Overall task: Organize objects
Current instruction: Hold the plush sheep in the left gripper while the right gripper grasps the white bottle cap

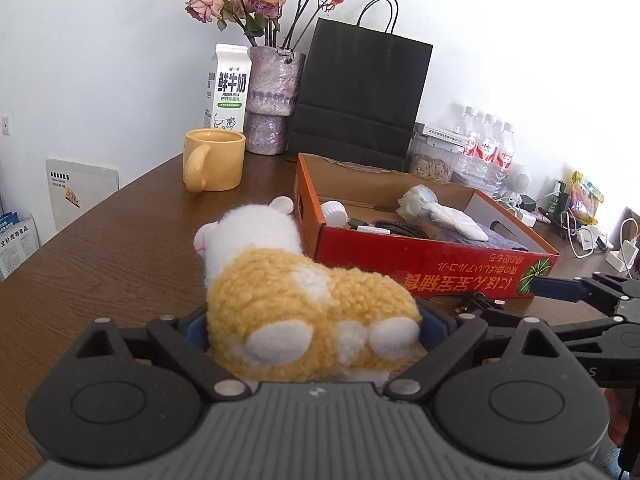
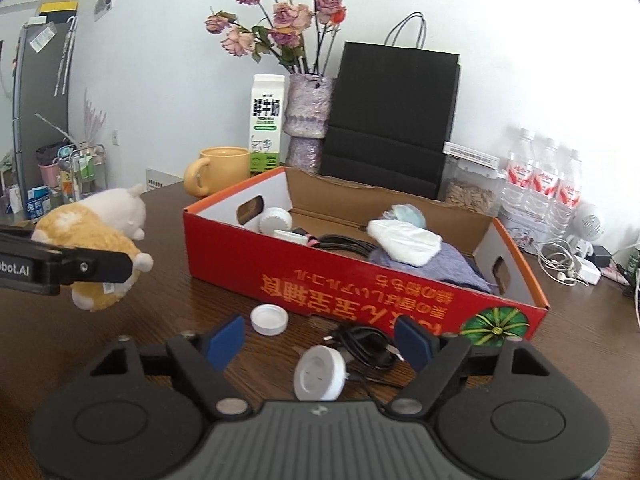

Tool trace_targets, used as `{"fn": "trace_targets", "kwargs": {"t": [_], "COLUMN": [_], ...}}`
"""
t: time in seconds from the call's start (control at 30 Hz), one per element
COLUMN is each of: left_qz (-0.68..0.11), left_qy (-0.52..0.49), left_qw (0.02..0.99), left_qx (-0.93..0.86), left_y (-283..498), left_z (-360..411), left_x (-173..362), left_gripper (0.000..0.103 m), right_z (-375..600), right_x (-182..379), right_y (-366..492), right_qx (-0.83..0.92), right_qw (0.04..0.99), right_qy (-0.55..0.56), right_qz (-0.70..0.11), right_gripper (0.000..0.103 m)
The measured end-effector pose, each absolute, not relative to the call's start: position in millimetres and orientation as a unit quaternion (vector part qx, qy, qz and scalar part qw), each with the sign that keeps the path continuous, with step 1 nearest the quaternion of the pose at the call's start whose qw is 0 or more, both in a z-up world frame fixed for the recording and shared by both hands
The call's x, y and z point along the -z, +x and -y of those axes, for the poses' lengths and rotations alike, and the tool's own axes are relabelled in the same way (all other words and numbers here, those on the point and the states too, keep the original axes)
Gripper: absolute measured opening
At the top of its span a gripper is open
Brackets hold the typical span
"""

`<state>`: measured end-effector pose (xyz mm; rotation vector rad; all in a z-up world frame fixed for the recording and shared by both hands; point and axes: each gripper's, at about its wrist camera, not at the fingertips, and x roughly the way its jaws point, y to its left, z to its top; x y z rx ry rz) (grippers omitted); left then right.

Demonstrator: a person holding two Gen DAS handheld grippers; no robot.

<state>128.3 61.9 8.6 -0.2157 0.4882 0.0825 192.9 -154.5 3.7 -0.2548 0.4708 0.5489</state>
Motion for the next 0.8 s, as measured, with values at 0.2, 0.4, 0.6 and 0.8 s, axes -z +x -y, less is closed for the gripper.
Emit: {"fn": "trace_targets", "kwargs": {"t": [0.2, 0.4, 0.6, 0.8], "left_qz": [-0.239, -0.234, -0.231, -0.233], "left_qy": [-0.114, -0.119, -0.124, -0.127], "left_qw": [0.963, 0.964, 0.965, 0.964], "left_qx": [-0.041, -0.037, -0.033, -0.028], "left_y": [126.2, 124.3, 125.3, 126.7], "left_z": [-76.8, -88.0, -95.5, -96.4], "left_x": [-9.3, -11.0, -12.7, -11.9], "left_gripper": [0.097, 0.096, 0.097, 0.097], "right_z": [107.8, 84.5, 84.3, 82.3], "right_x": [7.4, 22.4, 24.0, 25.5], "right_y": [212.3, 231.8, 237.7, 239.5], "right_qx": [-0.299, -0.272, -0.251, -0.253], "right_qw": [0.907, 0.903, 0.909, 0.905], "right_qy": [-0.138, -0.143, -0.134, -0.135], "right_qz": [-0.263, -0.300, -0.304, -0.313], "right_gripper": [0.042, 0.037, 0.035, 0.028]}}
